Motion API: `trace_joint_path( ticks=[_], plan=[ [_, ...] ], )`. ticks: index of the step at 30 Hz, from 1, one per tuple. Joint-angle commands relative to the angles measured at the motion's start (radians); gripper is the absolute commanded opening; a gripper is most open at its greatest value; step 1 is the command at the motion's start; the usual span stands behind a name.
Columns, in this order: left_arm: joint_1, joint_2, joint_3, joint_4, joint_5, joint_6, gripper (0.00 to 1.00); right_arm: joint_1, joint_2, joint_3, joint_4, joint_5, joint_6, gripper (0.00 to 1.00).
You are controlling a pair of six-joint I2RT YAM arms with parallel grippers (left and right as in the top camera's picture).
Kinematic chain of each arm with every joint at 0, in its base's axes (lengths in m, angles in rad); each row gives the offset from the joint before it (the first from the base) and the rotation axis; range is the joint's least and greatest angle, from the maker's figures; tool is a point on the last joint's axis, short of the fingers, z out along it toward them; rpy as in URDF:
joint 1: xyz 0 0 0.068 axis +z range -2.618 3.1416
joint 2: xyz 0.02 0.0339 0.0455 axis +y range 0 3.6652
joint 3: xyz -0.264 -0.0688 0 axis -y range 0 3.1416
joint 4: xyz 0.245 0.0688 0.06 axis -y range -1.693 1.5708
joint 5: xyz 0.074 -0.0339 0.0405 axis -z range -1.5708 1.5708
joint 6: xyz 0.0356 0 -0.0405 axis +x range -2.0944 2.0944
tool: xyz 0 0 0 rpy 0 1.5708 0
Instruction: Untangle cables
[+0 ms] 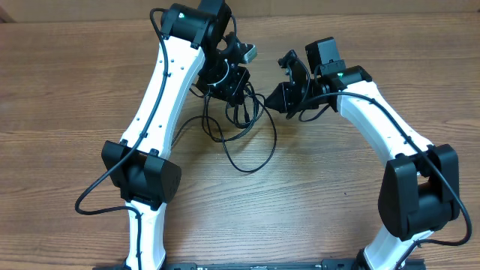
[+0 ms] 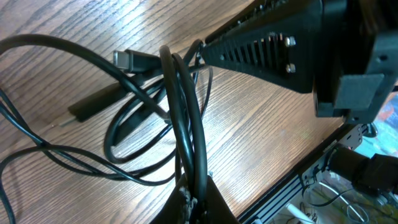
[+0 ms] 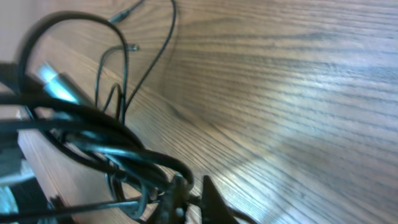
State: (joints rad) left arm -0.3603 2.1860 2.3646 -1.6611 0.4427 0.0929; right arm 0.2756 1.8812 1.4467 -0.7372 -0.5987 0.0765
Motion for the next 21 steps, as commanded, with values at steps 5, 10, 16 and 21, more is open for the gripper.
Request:
trace_joint_path(
  ticks=[5, 10, 16, 21],
  plan=[
    [-0.007, -0.011, 0.011, 0.007, 0.034, 0.035, 0.04, -0.001, -0.003, 0.031, -0.032, -0.009, 0.004, 0.25],
    [-0.006, -0.011, 0.011, 0.010, 0.034, 0.035, 0.04, -0.001, -0.003, 0.031, -0.019, -0.105, -0.026, 0.54],
    [-0.006, -0.011, 0.011, 0.011, 0.033, 0.035, 0.04, -0.001, -0.003, 0.031, -0.018, -0.292, -0.113, 0.54],
    [-0.006, -0.011, 0.011, 0.013, 0.034, 0.035, 0.04, -0.001, -0.003, 0.031, -0.019, -0.320, -0.131, 0.40]
  ],
)
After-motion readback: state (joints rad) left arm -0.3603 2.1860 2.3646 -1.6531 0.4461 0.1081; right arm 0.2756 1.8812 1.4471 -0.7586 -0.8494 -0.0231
